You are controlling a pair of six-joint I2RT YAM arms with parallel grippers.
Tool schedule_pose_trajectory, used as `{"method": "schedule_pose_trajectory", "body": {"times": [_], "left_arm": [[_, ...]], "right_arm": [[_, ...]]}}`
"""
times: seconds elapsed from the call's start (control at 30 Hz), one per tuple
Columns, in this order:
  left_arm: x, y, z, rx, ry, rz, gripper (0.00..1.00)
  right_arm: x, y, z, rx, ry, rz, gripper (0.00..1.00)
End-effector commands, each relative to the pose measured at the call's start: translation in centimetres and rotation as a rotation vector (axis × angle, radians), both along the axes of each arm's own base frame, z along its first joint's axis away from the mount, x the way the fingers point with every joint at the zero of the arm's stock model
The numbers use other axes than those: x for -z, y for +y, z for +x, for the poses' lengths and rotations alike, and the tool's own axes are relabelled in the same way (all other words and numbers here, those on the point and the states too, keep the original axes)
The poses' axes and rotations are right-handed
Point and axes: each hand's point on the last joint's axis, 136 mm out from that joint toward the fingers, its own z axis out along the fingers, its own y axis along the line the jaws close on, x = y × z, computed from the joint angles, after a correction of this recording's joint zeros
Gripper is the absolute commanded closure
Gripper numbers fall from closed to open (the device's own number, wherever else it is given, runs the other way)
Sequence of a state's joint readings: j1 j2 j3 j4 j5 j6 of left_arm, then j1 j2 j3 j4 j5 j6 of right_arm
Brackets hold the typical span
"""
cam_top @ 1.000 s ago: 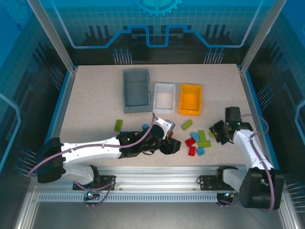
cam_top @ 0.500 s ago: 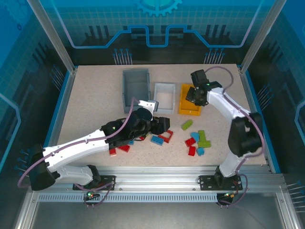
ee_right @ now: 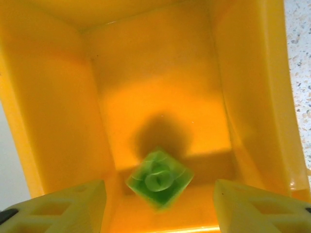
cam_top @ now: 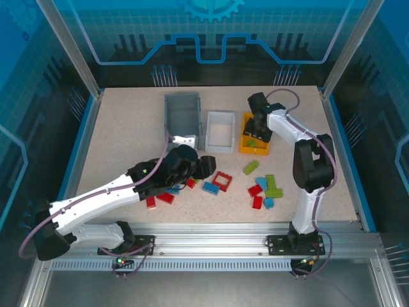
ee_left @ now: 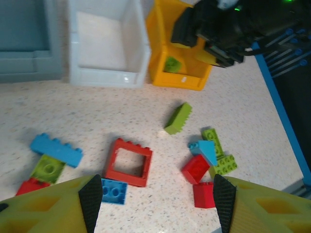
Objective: Sort the legos into containers by color
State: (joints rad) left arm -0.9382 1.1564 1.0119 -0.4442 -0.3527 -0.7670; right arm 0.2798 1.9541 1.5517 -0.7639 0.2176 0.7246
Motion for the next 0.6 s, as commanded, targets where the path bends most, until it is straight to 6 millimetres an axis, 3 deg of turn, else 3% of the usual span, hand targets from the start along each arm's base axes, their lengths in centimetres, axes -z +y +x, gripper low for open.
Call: {"method": "schedule_pose_trajectory", "body": {"times": [0.0, 0.13, 0.2, 0.27, 0.33, 0.47, 0.57], "left_arm": [[2.3, 4.1, -0.7, -0.125, 0.078, 0.069, 0.35], [5.1, 8.0, -1.4, -0.237, 0.192, 0.101, 0.35], [6.7, 10.3, -2.2, -0.32, 0.255, 0.124, 0.34], [8.5, 12.4, -3.2, -0.401, 0.311, 0.133, 0.34], [10.4, 14.3, -4.1, -0.471, 0.369, 0.121, 0.35], [13.9, 17.8, -5.8, -0.575, 0.473, 0.114, 0.35], [15.5, 19.1, -6.1, -0.588, 0.52, 0.128, 0.34]], "right_arm": [[-3.6, 0.7, -0.2, -0.022, -0.073, -0.035, 0.38], [-8.9, 2.0, -1.4, -0.087, -0.225, -0.068, 0.36], [-11.5, 3.9, -2.9, -0.165, -0.319, -0.08, 0.36], [-12.8, 6.7, -4.8, -0.29, -0.394, -0.072, 0.35], [-13.3, 10.2, -7.3, -0.455, -0.456, -0.016, 0.35], [-12.7, 19.1, -15.3, -0.89, -0.487, 0.269, 0.31], [-11.4, 22.7, -21.2, -1.091, -0.444, 0.347, 0.28]]}}
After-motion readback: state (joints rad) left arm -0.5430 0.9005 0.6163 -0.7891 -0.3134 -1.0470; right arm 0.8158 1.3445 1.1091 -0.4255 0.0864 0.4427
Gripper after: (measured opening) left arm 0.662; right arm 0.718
